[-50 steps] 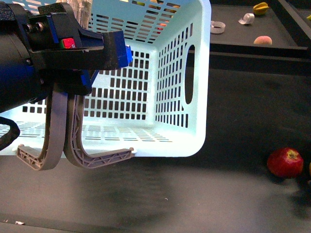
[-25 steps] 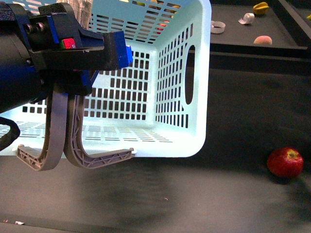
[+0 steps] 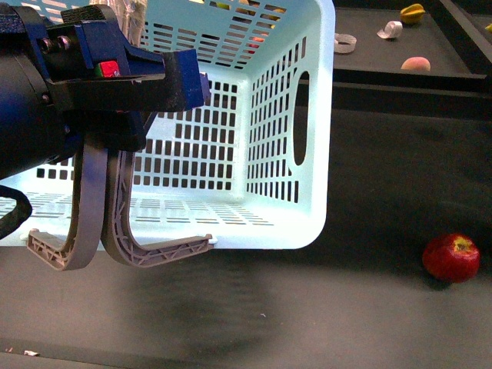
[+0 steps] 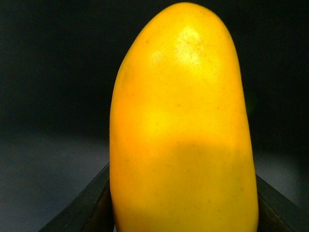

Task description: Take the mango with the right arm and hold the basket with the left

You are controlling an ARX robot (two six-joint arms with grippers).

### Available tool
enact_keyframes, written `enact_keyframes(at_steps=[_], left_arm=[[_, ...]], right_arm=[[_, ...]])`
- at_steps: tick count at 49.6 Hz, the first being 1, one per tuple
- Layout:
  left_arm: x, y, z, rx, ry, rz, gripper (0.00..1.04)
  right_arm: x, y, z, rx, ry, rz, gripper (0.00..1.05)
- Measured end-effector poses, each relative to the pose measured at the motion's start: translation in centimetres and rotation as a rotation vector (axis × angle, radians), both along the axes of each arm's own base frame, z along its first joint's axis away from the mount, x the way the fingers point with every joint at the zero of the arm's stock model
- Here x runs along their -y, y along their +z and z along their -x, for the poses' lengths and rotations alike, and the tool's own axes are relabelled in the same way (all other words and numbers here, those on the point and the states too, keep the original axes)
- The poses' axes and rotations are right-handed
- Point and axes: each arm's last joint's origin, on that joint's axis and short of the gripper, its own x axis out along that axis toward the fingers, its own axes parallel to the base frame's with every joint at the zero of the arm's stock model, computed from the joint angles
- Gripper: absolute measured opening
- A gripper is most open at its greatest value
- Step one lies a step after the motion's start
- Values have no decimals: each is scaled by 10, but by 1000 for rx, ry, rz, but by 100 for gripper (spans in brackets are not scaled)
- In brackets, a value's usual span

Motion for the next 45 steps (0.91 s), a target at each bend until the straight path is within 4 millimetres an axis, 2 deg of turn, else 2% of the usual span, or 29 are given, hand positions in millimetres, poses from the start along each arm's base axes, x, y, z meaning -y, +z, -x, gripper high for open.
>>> enact_keyframes(at_steps=[2,11,14,18,31,36,45], left_arm=[[0,0,0,0,0,0,6],[0,0,0,0,0,0,6],[0,0,0,0,0,0,6],[0,0,0,0,0,0,6],[0,0,0,1,0,-1,6],[0,0,0,1,0,-2,6],[0,0,0,1,-1,-2,6]], right_arm=[[-5,8,2,13,-1,-13,58],[-60,77,13,188,34,-88,58],[-79,94,15,244,52,-121,58],[-103,107,17,297,79,-152,58],[-166,112,19,293,168,-229,58],[-199,118,15,318,224,-263,58],[-240,121,6,323,266,-309,58]])
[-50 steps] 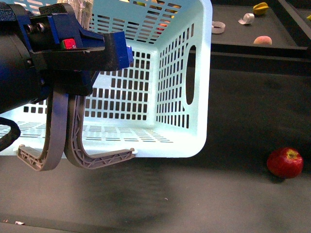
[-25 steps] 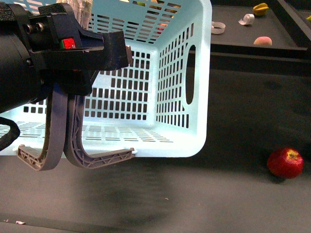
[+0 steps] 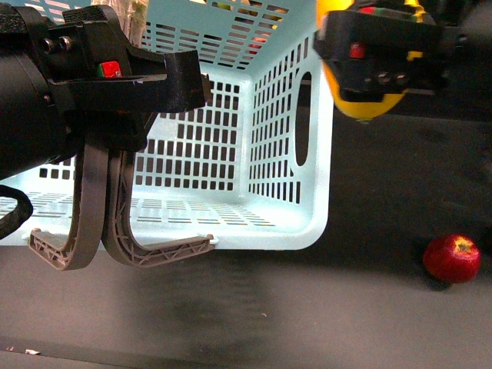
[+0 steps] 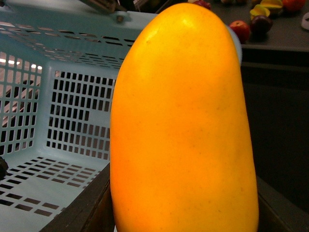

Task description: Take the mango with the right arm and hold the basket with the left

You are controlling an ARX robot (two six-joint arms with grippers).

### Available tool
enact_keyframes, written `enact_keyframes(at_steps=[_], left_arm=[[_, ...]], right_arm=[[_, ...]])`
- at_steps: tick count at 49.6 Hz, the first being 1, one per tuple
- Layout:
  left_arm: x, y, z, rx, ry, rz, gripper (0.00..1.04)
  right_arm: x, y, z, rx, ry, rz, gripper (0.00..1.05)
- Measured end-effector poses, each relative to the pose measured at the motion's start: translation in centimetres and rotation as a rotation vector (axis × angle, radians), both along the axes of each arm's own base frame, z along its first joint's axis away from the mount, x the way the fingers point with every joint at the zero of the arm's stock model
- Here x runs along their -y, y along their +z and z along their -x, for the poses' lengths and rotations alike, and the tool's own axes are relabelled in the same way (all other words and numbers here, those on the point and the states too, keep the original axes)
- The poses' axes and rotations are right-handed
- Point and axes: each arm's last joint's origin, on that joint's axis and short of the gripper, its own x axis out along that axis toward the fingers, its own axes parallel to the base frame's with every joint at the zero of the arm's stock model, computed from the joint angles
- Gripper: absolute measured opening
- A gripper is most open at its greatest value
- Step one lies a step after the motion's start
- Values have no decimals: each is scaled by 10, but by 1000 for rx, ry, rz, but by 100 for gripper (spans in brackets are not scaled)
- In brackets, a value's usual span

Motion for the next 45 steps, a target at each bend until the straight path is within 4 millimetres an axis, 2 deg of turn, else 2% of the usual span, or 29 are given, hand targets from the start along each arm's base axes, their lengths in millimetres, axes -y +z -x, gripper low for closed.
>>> enact_keyframes(at_steps=[12,23,43,45], left_arm=[[0,0,0,0,1,-1,6],[0,0,0,0,1,-1,6],[0,0,0,1,1,-1,6],[0,0,0,1,2,-1,6]], right_arm=[[-31,-21,-27,-49,-22,21,58],[-53,-27,-54,-48,-23,11,58],[-78,-39,-75,-71,-1,19,58],[-78,-39,-75,-71,1,19,62]])
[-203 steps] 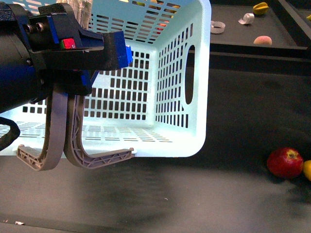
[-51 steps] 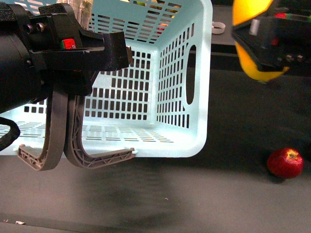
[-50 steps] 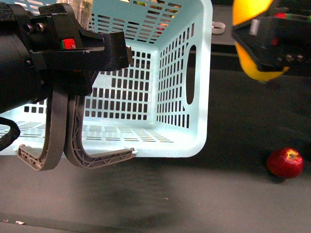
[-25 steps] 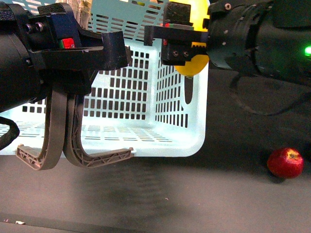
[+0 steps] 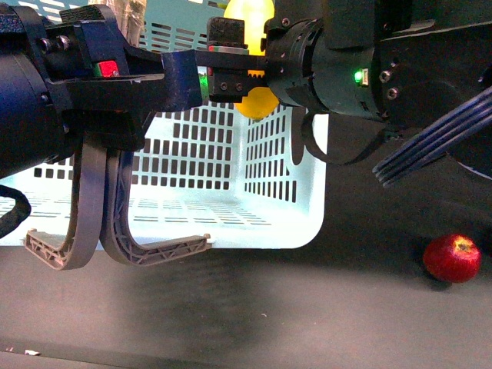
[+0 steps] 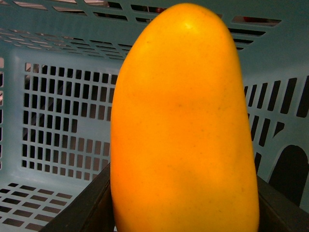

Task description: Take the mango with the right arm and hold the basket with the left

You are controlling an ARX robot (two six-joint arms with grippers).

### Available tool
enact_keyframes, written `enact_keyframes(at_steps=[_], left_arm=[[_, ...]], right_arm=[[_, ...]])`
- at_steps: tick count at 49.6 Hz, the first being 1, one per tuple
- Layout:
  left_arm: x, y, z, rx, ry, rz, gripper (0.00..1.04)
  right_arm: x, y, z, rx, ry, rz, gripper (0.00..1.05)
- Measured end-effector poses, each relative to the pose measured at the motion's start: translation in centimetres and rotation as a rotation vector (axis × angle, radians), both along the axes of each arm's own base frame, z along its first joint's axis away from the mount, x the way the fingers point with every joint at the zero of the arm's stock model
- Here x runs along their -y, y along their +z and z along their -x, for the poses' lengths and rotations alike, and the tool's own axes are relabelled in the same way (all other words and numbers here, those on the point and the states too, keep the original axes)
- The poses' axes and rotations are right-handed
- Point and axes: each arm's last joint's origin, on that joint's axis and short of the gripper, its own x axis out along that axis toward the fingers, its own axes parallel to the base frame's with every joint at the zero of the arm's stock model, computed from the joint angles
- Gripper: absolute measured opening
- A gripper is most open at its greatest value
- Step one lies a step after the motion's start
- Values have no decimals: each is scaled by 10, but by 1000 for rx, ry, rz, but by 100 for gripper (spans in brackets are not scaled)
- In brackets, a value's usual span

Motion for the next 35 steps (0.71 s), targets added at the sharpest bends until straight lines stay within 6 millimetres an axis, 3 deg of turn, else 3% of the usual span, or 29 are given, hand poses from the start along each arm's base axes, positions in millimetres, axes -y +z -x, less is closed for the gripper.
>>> enact_keyframes(at_steps=[11,22,35], left_arm=[[0,0,0,0,0,0,6],[-1,-3,2,-14,-1,-1,6],[-1,-2,1,-10,2,-6,6]], right_arm=[[3,6,4,28,-3,-25,97],[27,28,23,70,-11,-57,96],[79,60,60,132,-106,-98,96]])
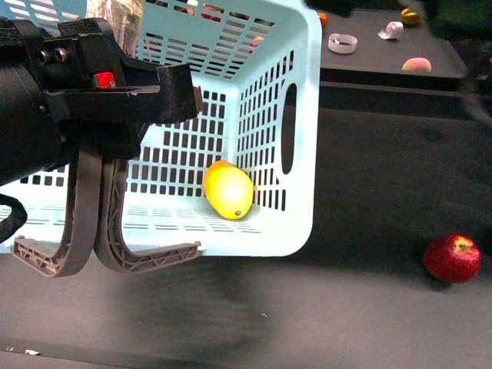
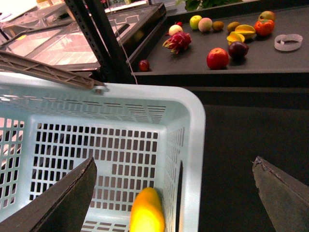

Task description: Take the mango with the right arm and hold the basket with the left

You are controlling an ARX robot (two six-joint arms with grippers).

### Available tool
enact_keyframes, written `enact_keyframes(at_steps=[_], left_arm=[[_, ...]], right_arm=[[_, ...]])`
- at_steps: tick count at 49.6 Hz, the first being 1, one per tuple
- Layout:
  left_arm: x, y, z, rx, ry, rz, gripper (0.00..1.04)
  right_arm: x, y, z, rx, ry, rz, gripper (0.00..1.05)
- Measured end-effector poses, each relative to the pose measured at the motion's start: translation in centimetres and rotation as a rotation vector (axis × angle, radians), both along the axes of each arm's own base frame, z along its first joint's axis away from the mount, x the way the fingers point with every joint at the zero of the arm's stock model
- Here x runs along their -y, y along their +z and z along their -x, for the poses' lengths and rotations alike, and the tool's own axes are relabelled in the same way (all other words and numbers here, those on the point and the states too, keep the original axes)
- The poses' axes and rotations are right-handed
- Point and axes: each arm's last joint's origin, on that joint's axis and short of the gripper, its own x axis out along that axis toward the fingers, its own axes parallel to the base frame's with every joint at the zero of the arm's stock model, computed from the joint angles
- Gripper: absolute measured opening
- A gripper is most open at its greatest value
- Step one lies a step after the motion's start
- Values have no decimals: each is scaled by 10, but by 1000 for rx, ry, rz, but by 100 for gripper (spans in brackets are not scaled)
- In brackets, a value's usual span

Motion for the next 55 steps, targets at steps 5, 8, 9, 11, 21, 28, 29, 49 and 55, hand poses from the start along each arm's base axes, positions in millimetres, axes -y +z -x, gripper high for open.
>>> enact_keyframes(at_steps=[5,8,9,11,21,28,29,49,55], left_arm=[[0,0,0,1,-2,-1,6],[0,0,0,1,-6,-2,6],[0,0,0,1,-6,-2,6],[0,0,0,0,-6,-1,6],[0,0,0,1,-5,-1,6],[0,0,0,1,-2,-2,6],[0,0,0,1,-2,-2,6],[0,0,0,1,-6,-2,6],[0,0,0,1,-6,-2,6]], right_arm=[[23,4,21,-2,-25,-15,96],[37,5,39,-4,-50,-17,96],[41,4,44,-4,-58,-17,96],[48,4,54,-8,-80,-17,96],[74,-5,113,-35,-160,-7,96],[83,-7,136,-30,-238,-11,96],[84,-8,139,-32,-245,-12,96],[87,-9,147,26,-288,-10,93],[93,-14,150,207,-358,94,75]])
